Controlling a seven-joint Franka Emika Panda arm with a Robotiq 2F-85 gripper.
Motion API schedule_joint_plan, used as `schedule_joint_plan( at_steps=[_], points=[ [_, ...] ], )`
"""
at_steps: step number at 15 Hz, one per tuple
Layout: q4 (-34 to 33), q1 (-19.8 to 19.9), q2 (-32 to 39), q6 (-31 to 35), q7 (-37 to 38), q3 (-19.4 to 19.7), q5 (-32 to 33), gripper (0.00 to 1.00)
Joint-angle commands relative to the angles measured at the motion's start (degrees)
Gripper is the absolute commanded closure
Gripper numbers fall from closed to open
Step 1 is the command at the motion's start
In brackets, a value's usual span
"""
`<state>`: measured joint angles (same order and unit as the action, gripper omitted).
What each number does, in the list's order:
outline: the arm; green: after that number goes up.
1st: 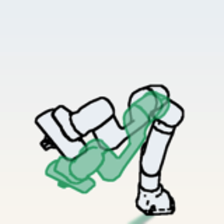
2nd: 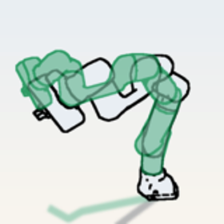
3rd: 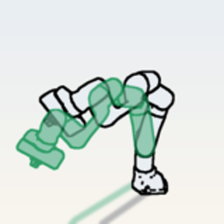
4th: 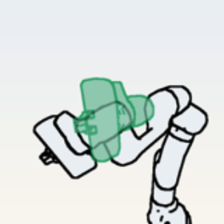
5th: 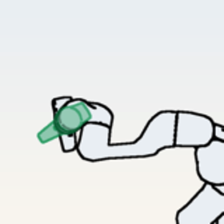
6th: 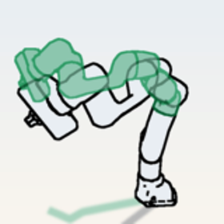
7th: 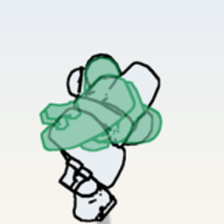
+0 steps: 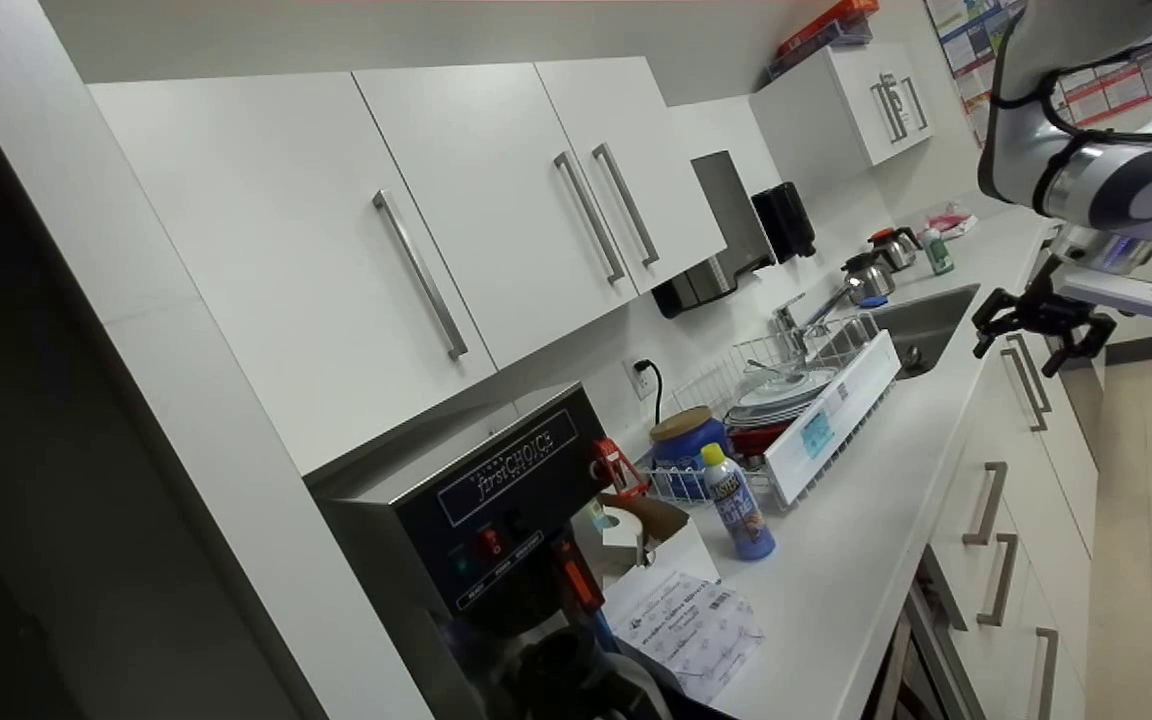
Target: Open the top drawer of the kitchen unit
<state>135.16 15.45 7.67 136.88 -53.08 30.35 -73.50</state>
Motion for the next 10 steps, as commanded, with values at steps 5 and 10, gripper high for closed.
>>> schedule_joint_plan(
  at_steps=[5, 10],
  points=[
    [-1.7, 4.4, 1.0, -0.8, 0.1, -4.0, -2.7, 0.00],
    [-6.4, 10.0, 11.5, -9.5, -5.8, -5.6, -16.1, 0.00]
  ],
)
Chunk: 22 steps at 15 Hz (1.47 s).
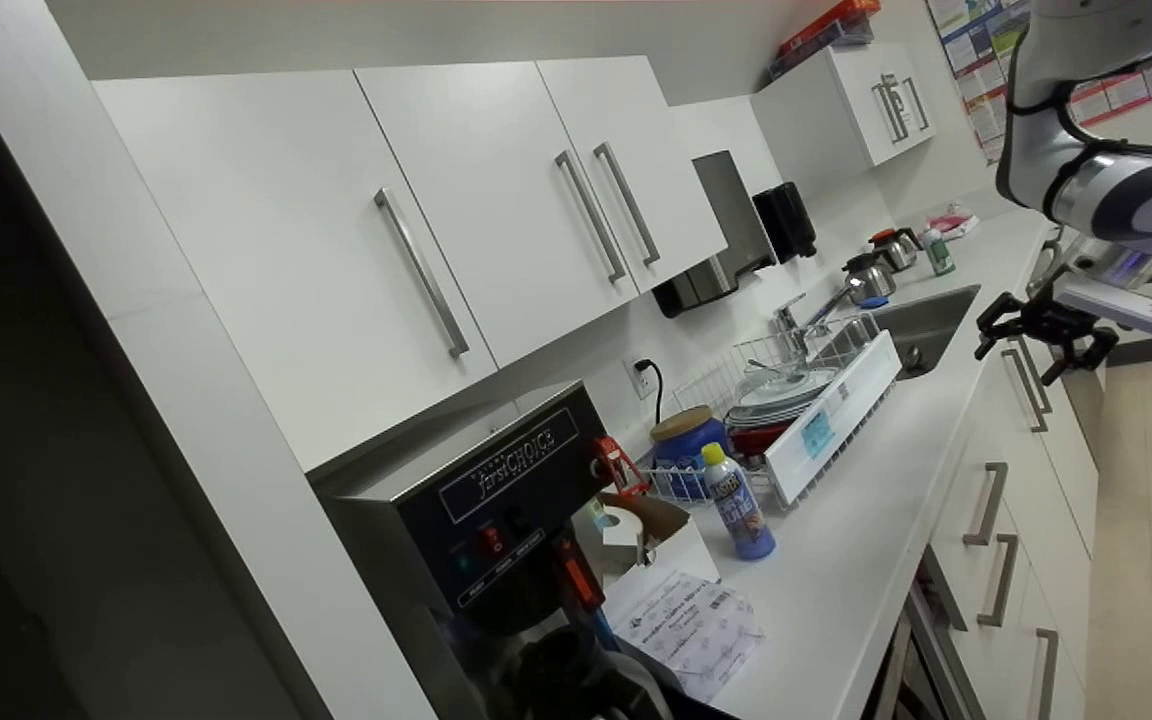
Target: Open the top drawer of the kitchen unit
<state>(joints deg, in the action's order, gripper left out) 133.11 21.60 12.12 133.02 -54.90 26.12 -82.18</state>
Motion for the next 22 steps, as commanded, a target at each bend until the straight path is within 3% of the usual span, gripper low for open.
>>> schedule_joint_plan(
  at_steps=[1, 6, 12, 13, 19, 22],
  points=[
    [-5.6, 5.0, 9.7, -7.7, -5.6, -1.5, -10.3, 0.00],
    [-12.9, 9.3, 23.6, -16.8, -9.6, -2.3, -18.2, 0.00],
    [-19.2, 9.5, 36.3, -18.9, -11.8, -3.9, -24.2, 0.00],
    [-17.2, 8.8, 33.6, -18.3, -10.8, -2.4, -22.8, 0.00],
    [-18.0, 8.5, 35.1, -18.2, -10.9, -2.1, -23.0, 0.00],
    [-18.6, 10.0, 36.0, -20.3, -13.5, -3.4, -28.0, 0.00]
  ],
)
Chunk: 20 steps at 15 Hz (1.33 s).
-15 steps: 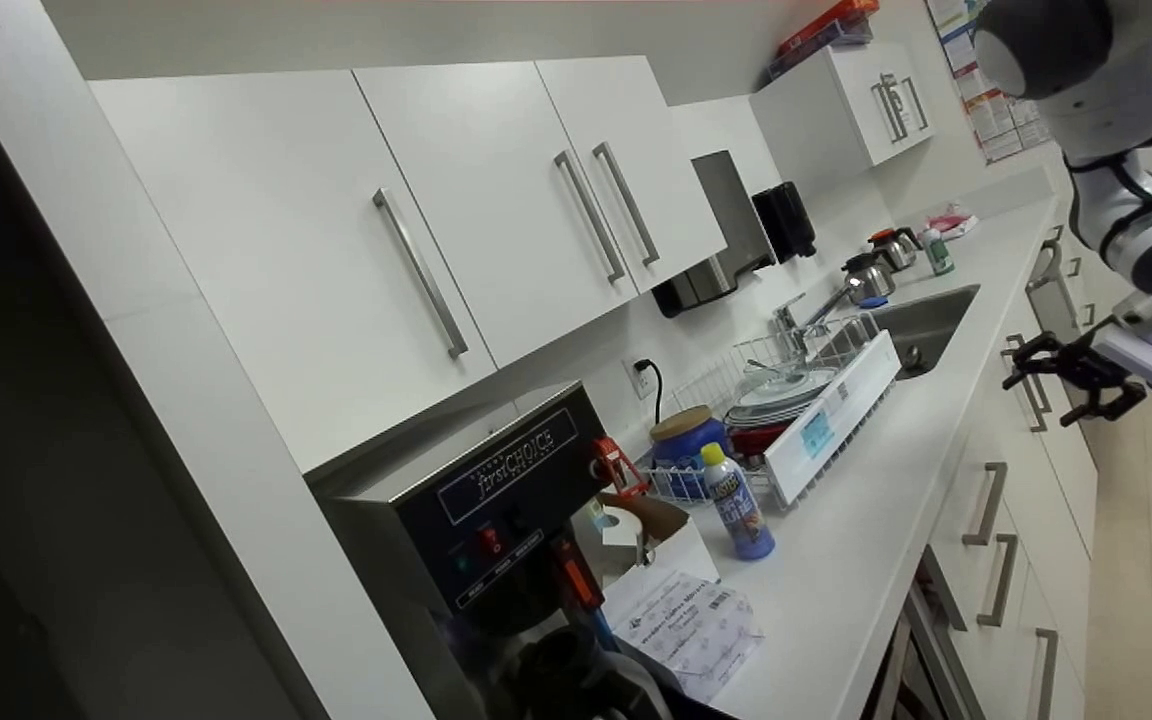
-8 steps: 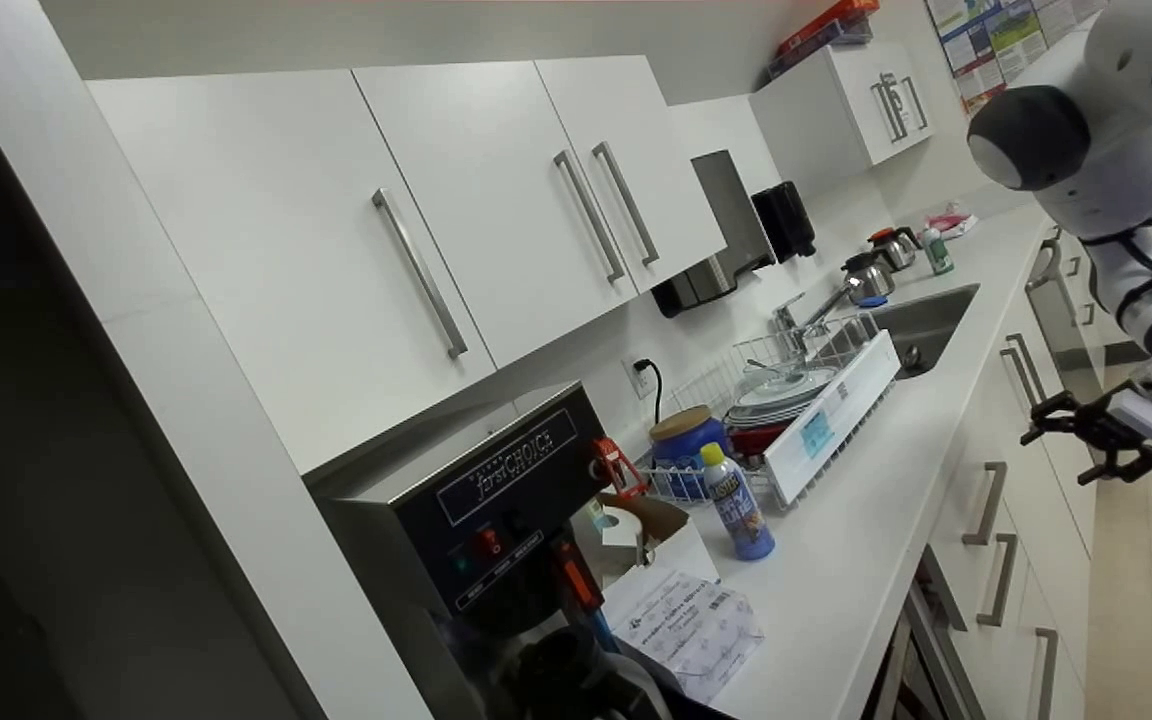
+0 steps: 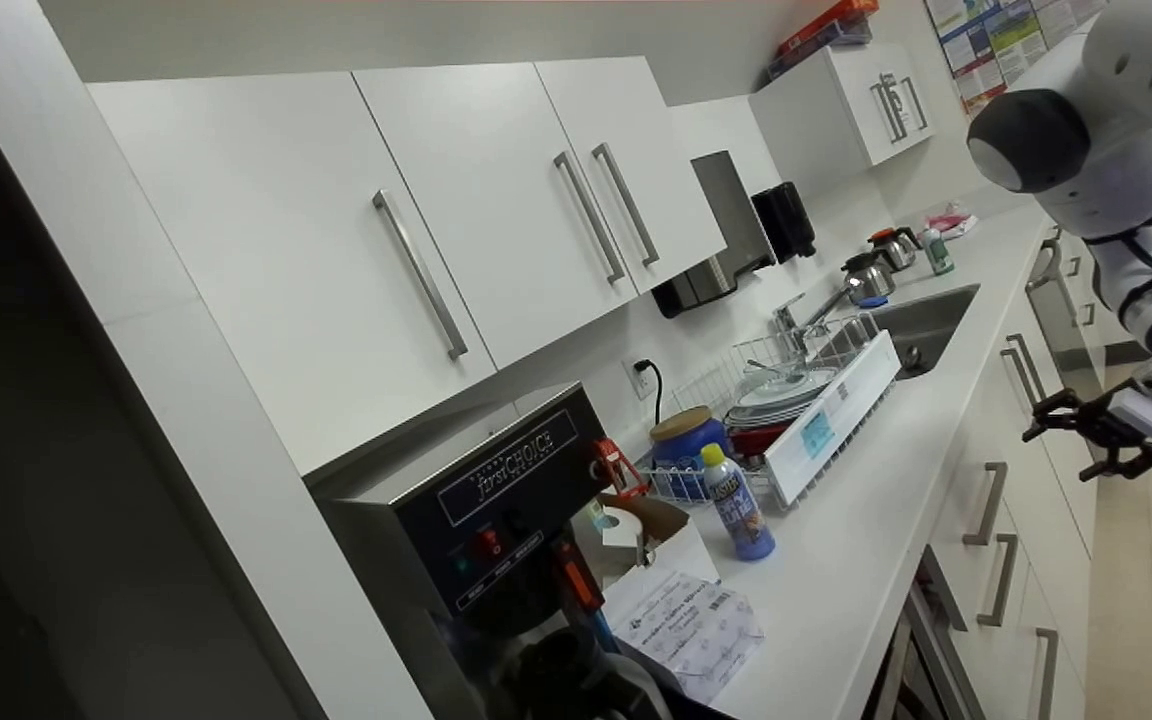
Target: Open the top drawer of the kitchen unit
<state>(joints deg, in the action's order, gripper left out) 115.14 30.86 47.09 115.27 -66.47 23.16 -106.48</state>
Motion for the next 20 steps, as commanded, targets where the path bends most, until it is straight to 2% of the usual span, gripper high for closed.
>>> schedule_joint_plan(
  at_steps=[1, 4, 9, 10, 11, 15, 20],
  points=[
    [-0.9, 1.4, 1.9, -4.2, -2.6, -0.8, -5.4, 0.00],
    [-3.0, 3.8, 6.3, -12.6, -2.7, -1.9, -9.7, 0.00],
    [-10.5, 6.8, 16.1, -23.2, -1.5, -2.3, -10.9, 0.00],
    [-11.6, 6.9, 17.4, -23.6, -1.3, -2.3, -11.2, 0.00],
    [-8.1, 5.2, 14.7, -22.0, -1.6, -1.0, -10.6, 0.00],
    [-9.1, 5.3, 16.2, -22.2, -1.6, -1.0, -10.6, 0.00],
    [-10.0, 3.6, 18.5, -19.6, -5.8, -3.5, -19.6, 0.00]
  ],
)
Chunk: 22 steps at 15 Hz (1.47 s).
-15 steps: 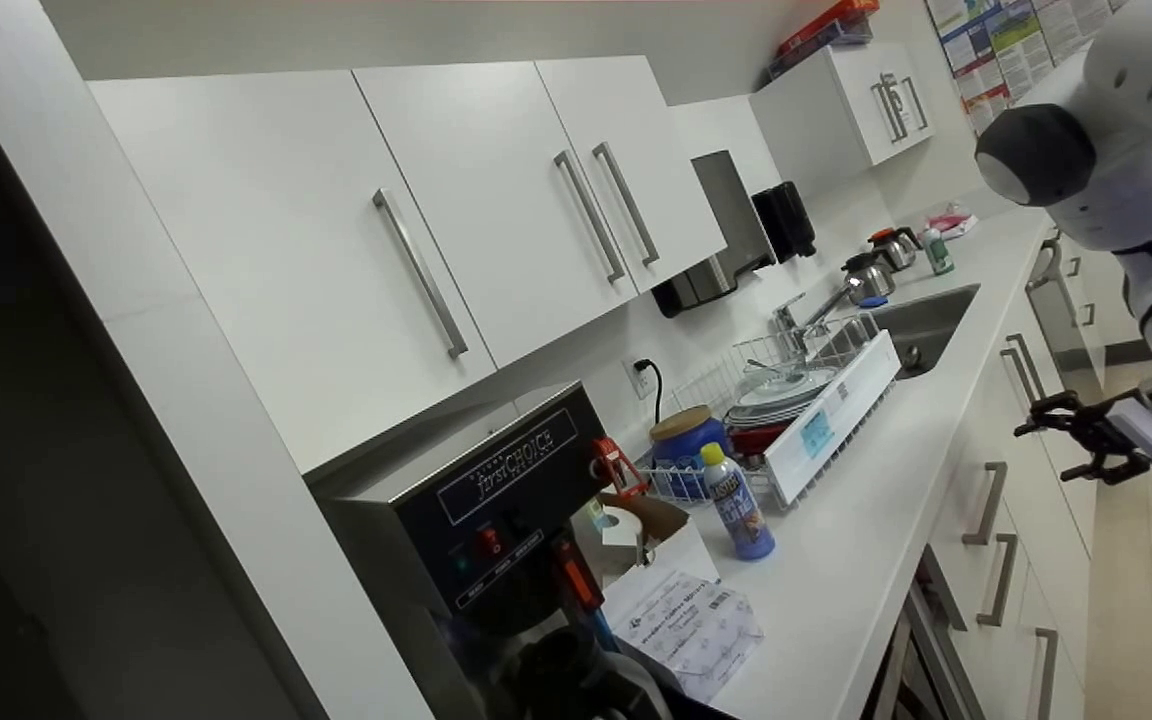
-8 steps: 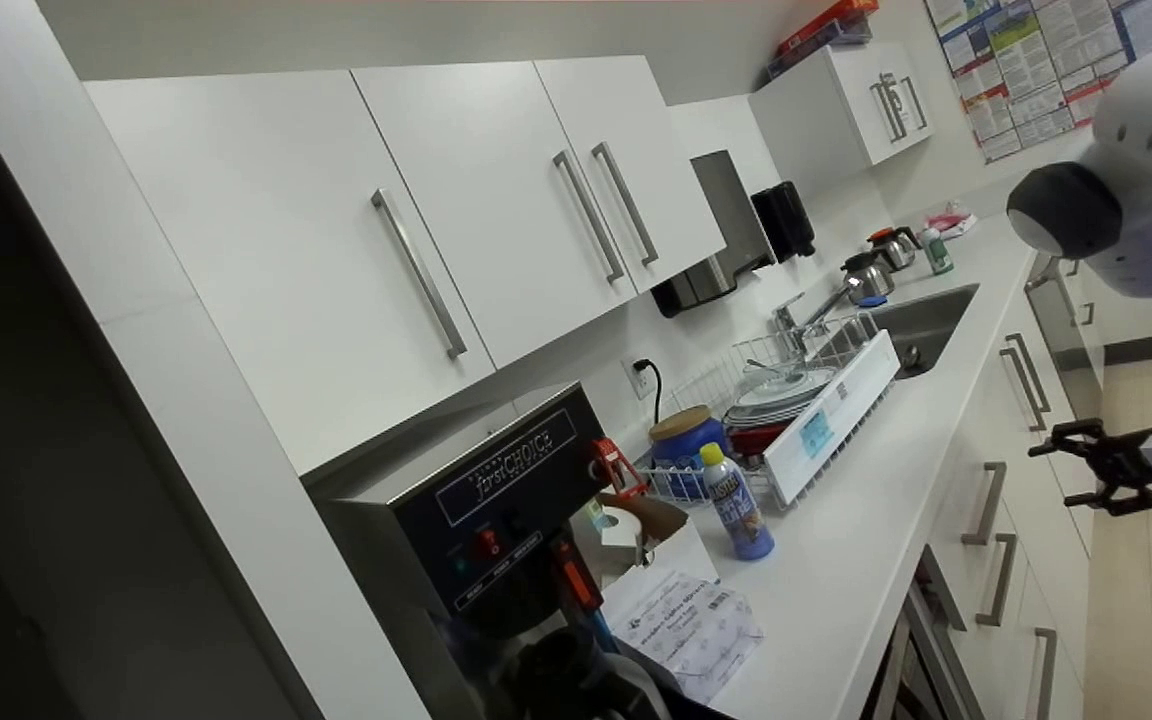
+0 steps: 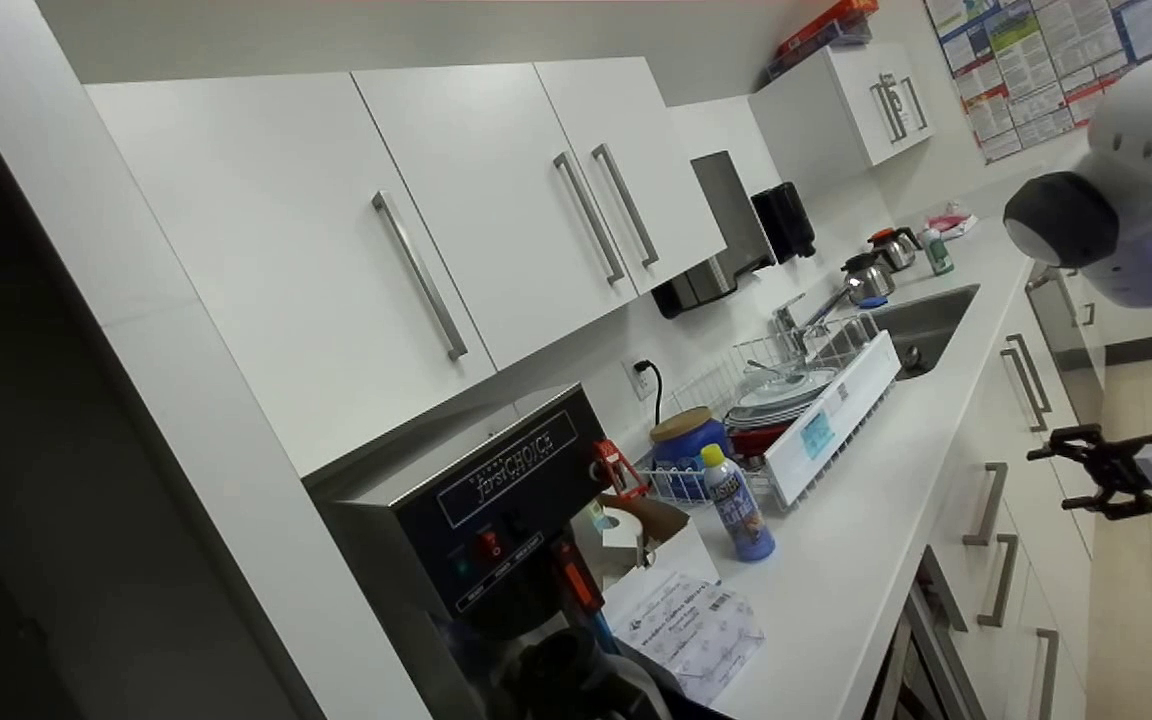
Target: Open the top drawer of the kitchen unit
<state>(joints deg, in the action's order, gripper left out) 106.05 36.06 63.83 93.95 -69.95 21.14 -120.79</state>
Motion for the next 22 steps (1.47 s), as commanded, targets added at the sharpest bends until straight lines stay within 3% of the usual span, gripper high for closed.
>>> schedule_joint_plan(
  at_steps=[1, 7, 18, 19, 20, 22],
  points=[
    [-1.4, -1.9, 2.5, 1.1, -3.2, -2.0, -7.0, 0.00],
    [-6.4, -5.7, 8.2, -0.3, -3.2, -1.9, -11.0, 0.00],
    [-15.9, -4.7, 14.2, -2.2, -2.2, -3.5, -12.1, 0.00],
    [-16.4, -4.7, 14.6, -2.4, -2.4, -3.6, -12.4, 0.25],
    [-16.8, -4.7, 14.8, -2.4, -2.4, -3.8, -12.7, 0.28],
    [-17.4, -4.6, 15.2, -2.5, -2.2, -4.0, -13.2, 0.44]
  ],
)
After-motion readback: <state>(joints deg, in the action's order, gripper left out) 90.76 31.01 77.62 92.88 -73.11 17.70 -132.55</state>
